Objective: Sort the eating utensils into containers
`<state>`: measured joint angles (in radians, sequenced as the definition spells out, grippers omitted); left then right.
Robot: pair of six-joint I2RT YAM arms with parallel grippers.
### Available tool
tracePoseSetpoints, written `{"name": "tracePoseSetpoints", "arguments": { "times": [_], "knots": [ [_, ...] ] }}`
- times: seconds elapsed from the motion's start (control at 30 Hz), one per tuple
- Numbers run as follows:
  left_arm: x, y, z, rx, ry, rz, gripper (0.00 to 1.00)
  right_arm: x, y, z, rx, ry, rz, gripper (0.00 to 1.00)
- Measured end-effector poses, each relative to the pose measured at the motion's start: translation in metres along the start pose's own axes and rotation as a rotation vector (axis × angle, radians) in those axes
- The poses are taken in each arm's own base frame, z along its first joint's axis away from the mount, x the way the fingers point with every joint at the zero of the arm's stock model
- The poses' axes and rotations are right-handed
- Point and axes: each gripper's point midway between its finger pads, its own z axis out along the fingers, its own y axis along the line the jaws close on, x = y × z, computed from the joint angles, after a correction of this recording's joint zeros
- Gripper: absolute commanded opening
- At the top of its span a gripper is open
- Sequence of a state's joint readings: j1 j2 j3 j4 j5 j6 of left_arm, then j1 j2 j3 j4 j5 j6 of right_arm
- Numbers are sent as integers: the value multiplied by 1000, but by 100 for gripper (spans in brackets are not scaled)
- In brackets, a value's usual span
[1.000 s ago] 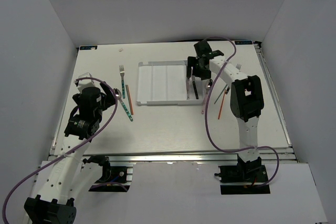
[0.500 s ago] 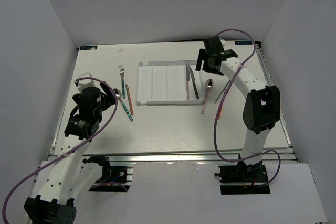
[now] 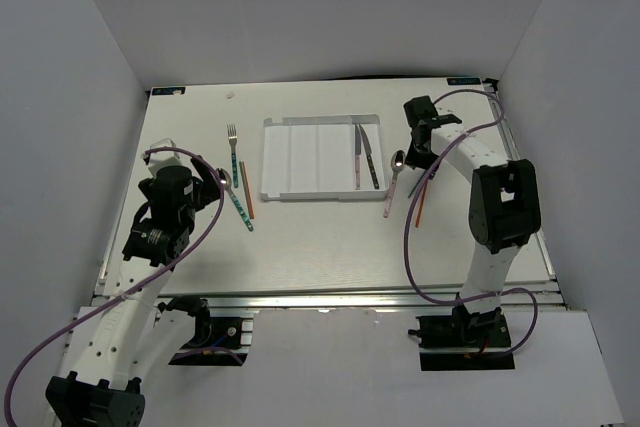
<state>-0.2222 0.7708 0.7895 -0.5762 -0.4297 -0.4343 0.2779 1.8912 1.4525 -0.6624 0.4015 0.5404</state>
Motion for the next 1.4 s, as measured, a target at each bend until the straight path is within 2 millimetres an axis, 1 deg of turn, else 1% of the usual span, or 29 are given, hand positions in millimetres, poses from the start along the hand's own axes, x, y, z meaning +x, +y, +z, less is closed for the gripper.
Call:
{"name": "tracePoseSetpoints", "arguments": {
  "times": [0.1, 0.23, 0.3, 0.43, 0.6, 0.8, 1.0, 1.1, 1.13, 1.2, 1.27, 1.33, 1.37, 1.4],
  "knots": [
    [0, -1, 0, 2, 0, 1, 98, 9, -7, 5, 30, 9, -6, 39],
    [0, -1, 0, 3, 0, 1, 98, 35, -24, 10, 74, 41, -23, 40],
    [0, -1, 0, 4, 1, 2, 98, 56, -38, 7, 87, 65, -33, 42],
    [0, -2, 0, 6, 1, 2, 98, 72, -47, 2, 78, 71, -39, 44],
    [0, -2, 0, 6, 1, 3, 98, 83, -49, 5, 61, 85, -50, 44],
    [1, -2, 0, 6, 2, 3, 98, 82, -39, 7, 10, 76, -50, 44],
    [1, -2, 0, 6, 2, 3, 98, 90, -36, 10, -20, 91, -48, 42],
    [1, -2, 0, 7, 2, 3, 98, 96, -37, 12, -23, 102, -48, 35],
    [1, -2, 0, 7, 2, 3, 98, 98, -37, 13, -23, 106, -46, 30],
    [1, -2, 0, 7, 2, 4, 98, 97, -34, 14, -34, 103, -38, 25],
    [1, -2, 0, 8, 3, 3, 98, 97, -33, 14, -42, 102, -32, 18],
    [1, -3, 0, 10, 4, 3, 98, 97, -31, 15, -51, 97, -23, 6],
    [1, -3, 0, 11, 3, 4, 98, 96, -30, 16, -52, 94, -23, 1],
    [1, -3, 0, 11, 4, 4, 98, 96, -30, 15, -53, 92, -20, 0]
  ]
}}
